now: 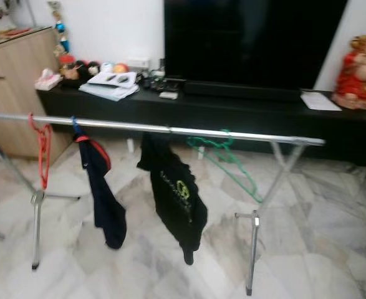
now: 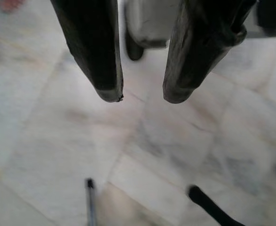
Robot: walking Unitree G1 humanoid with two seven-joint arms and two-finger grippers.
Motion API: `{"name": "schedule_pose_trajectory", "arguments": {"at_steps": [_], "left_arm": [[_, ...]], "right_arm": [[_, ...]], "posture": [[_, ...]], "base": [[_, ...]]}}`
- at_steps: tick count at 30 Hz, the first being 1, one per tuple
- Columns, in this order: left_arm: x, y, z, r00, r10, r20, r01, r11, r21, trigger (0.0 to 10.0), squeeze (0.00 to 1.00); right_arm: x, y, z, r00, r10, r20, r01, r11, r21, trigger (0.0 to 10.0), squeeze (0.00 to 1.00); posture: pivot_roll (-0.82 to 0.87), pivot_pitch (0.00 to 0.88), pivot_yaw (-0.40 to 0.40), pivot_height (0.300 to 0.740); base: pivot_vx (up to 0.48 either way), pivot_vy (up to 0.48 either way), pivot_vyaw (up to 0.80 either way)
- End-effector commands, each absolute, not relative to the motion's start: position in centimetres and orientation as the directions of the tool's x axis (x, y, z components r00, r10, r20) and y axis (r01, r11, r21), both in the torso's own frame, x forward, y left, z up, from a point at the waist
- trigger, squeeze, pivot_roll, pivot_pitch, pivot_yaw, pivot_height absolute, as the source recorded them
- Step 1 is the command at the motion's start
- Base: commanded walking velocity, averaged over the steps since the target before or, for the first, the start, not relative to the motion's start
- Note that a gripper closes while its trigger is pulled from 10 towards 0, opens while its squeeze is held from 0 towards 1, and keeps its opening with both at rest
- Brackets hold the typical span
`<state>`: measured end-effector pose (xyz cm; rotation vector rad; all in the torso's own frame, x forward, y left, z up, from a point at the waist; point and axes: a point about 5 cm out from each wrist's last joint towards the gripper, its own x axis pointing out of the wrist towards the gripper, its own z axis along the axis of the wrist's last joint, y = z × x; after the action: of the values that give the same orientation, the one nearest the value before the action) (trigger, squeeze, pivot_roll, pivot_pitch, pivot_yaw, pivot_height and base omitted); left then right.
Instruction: Hang hanger
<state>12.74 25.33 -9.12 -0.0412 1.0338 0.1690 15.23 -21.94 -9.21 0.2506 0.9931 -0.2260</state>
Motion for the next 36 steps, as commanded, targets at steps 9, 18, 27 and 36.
{"name": "schedule_pose_trajectory", "arguments": {"at_steps": [9, 18, 27, 36], "left_arm": [[16.6, 21.7, -8.6, 0.56, 0.012, -0.828, -0.089, 0.995, -0.046, 10.0, 0.0], [16.5, 21.7, -8.6, 0.558, 0.012, -0.83, -0.088, 0.995, -0.045, 10.0, 0.0], [16.5, 21.7, -8.6, 0.558, 0.012, -0.83, -0.088, 0.995, -0.045, 10.0, 0.0], [16.5, 21.7, -8.6, 0.558, 0.012, -0.83, -0.088, 0.995, -0.045, 10.0, 0.0]], "right_arm": [[16.5, -16.2, -9.4, 0.549, 0.009, -0.835, 0.189, 0.973, 0.135, 10.0, 0.0], [16.2, -15.8, -9.6, 0.542, 0.014, -0.84, 0.169, 0.978, 0.125, 10.0, 0.0], [16.2, -15.8, -9.6, 0.542, 0.014, -0.84, 0.169, 0.978, 0.125, 10.0, 0.0], [16.2, -15.8, -9.6, 0.542, 0.014, -0.84, 0.169, 0.978, 0.125, 10.0, 0.0]], "posture": [[-0.01, 0.097, -0.059, 0.74], [-0.01, 0.1, -0.059, 0.74], [-0.01, 0.1, -0.059, 0.74], [-0.01, 0.1, -0.059, 0.74]], "base": [[0.0, 0.0, 0.0], [0.0, 0.0, 0.0], [0.0, 0.0, 0.0], [0.0, 0.0, 0.0]]}}
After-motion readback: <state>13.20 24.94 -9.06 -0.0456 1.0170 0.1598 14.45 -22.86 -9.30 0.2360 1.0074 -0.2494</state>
